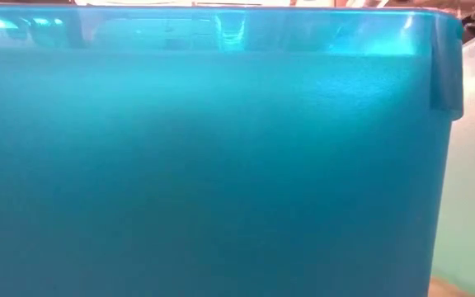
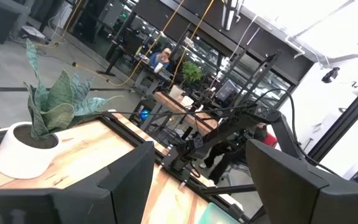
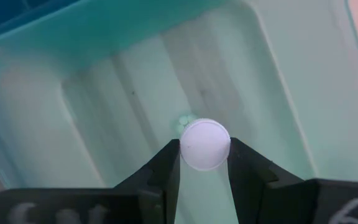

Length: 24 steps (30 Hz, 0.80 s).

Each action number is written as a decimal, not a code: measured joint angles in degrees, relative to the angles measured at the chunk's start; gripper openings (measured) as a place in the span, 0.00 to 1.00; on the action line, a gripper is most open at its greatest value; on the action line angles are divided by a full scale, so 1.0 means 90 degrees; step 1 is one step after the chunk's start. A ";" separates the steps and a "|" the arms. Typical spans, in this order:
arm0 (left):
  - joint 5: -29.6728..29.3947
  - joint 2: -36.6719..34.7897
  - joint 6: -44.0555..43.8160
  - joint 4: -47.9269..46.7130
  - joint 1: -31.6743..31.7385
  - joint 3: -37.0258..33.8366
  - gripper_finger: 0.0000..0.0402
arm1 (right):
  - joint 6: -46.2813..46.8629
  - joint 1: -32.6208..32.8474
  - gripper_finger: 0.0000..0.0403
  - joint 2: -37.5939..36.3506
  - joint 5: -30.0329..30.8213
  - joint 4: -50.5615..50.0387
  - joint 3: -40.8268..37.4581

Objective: Pick and place medicine bottles into bin by pill shape (circle, oval)
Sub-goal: Put the small blue pill bottle into the light blue bin

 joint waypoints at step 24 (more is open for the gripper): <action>-0.0006 0.0002 -0.0009 0.0002 -0.0001 0.0000 0.62 | -0.0075 -0.0013 0.32 -0.0027 0.0052 0.0252 -0.0267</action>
